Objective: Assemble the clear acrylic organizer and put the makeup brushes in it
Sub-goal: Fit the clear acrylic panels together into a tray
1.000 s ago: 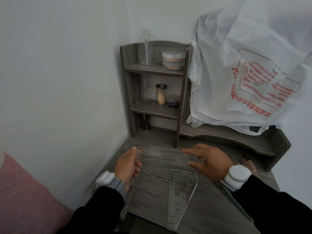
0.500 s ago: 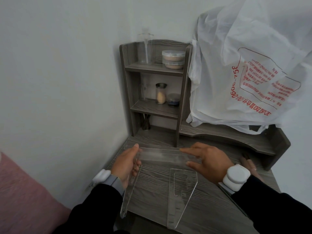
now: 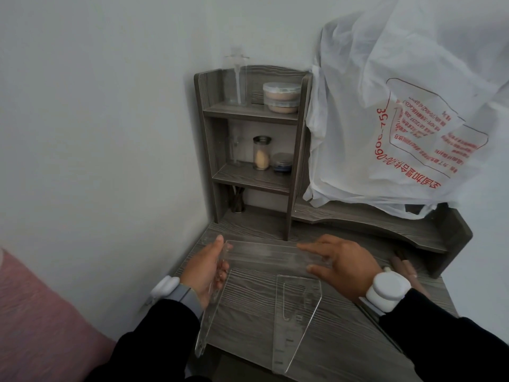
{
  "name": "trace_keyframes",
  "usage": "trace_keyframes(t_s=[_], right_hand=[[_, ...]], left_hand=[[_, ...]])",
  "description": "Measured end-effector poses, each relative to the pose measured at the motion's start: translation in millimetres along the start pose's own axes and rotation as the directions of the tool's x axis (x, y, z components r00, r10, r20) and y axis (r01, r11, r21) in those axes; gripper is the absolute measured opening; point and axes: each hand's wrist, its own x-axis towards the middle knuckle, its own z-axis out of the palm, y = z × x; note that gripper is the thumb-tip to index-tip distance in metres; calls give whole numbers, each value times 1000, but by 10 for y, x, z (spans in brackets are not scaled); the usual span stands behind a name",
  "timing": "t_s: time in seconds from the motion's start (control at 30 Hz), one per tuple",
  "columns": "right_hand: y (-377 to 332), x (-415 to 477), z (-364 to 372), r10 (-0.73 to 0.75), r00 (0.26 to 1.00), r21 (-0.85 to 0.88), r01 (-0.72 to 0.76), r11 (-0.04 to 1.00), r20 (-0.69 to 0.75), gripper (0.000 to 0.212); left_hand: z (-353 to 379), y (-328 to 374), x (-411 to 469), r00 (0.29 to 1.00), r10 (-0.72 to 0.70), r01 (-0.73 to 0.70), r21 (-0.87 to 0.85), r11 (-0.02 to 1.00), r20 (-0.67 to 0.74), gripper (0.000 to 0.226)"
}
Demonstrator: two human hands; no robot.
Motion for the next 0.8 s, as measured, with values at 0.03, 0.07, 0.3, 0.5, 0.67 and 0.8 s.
trace_keyframes(t_s=[0.03,0.07,0.3,0.5,0.67,0.8], right_hand=[[-2,-1,-2,-2,1000,-1,2,1000,2,46],[-2,-5,-7,-3,1000,-2,3,1000,4,46],[-17,-14,-6,2,1000,6,-3,1000,9,47],[-40,-22,2,7,1000,10,-7,1000,-16,47],[-100,-16,-21,-3,1000,-6,3,1000,-9,47],[-114,-8,-59,-5,1000,-12,5,1000,-11,46]], left_hand=[[0,-4,2,1000,0,0,3,1000,5,46],[3,-7,5,1000,1,-1,4,1000,8,46],[2,-17,17,1000,15,-15,2,1000,0,43],[-2,-25,18,1000,25,-25,11,1000,-3,43],[-19,-24,25,1000,7,-7,-10,1000,1,46],[-13,-12,13,1000,3,-3,-20,1000,8,50]])
